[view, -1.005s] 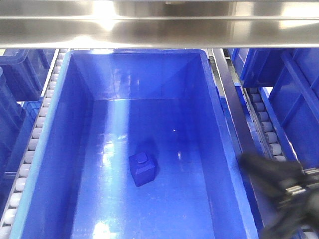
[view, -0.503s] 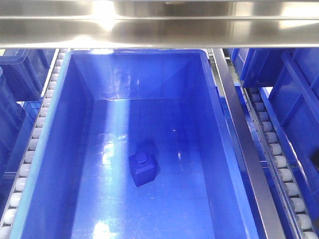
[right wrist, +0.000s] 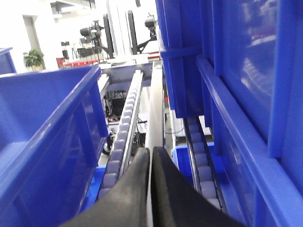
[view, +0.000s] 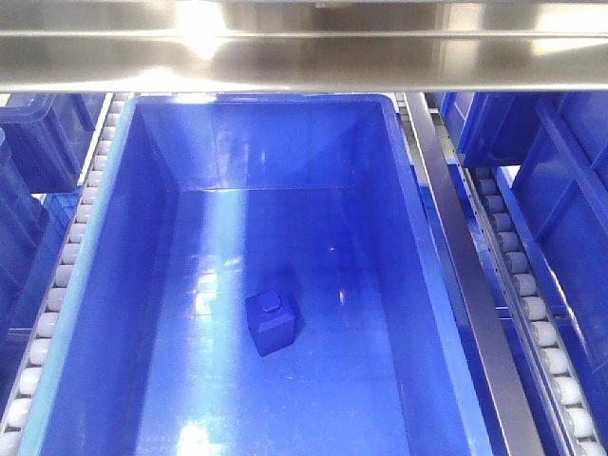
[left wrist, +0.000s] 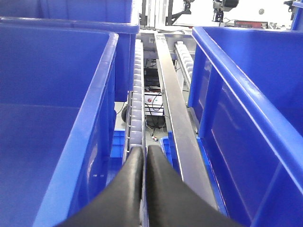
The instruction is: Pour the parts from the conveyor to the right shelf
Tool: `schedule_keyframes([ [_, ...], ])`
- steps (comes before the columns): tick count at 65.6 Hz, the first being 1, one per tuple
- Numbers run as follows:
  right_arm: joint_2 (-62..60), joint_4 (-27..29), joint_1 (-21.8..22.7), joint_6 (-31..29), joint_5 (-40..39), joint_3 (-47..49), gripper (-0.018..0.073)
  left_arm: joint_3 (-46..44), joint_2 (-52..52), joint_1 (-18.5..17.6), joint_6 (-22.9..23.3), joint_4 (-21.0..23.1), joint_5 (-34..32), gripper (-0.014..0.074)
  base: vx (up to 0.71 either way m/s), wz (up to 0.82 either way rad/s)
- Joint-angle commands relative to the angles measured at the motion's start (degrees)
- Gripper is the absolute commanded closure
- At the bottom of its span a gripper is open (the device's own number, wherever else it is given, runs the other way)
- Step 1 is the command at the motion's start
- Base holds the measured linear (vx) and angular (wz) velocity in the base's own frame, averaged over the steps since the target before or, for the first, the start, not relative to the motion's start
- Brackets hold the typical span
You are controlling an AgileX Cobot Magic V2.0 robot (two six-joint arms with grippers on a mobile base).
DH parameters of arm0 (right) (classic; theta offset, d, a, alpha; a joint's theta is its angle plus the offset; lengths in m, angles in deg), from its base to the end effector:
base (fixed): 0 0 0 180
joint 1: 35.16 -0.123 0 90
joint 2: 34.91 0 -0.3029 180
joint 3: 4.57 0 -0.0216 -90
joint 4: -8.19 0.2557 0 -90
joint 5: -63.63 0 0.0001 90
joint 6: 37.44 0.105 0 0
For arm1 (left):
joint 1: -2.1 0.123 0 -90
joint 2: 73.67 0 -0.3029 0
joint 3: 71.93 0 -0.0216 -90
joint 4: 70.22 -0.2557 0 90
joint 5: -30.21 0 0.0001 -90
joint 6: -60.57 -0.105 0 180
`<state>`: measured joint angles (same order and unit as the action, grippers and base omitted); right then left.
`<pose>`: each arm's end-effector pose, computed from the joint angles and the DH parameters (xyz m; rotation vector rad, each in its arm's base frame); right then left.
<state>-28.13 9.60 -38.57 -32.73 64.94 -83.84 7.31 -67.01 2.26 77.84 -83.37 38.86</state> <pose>0.0576 0.0035 0.2027 0.0356 1.5258 0.1332 0.0573 0.0038 0.1899 -0.0896 1.6439 -0.0265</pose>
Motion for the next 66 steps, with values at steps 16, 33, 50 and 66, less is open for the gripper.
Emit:
schedule_keyframes([
  [16, -0.84, -5.47, 0.33, -0.53, -1.31, -0.51, 0.0564, -1.14, -0.63, -0.28, 0.22, -0.01, -4.41, 0.0603, 0.00, 0.00],
  [33, -0.84, -5.63, 0.33, -0.53, -0.29, -0.51, 0.0564, -1.14, -0.63, -0.28, 0.22, -0.01, -4.41, 0.0603, 0.00, 0.00],
  [50, -0.78, -4.97, 0.33, -0.53, -0.22, -0.47, 0.0564, -1.14, -0.63, -0.28, 0.22, -0.01, -4.41, 0.0603, 0.00, 0.00],
  [66, -0.78, -4.97, 0.33, -0.53, -0.29, -0.47, 0.0564, -1.14, -0.63, -0.28, 0.22, -0.01, -4.41, 0.0603, 0.00, 0.00],
])
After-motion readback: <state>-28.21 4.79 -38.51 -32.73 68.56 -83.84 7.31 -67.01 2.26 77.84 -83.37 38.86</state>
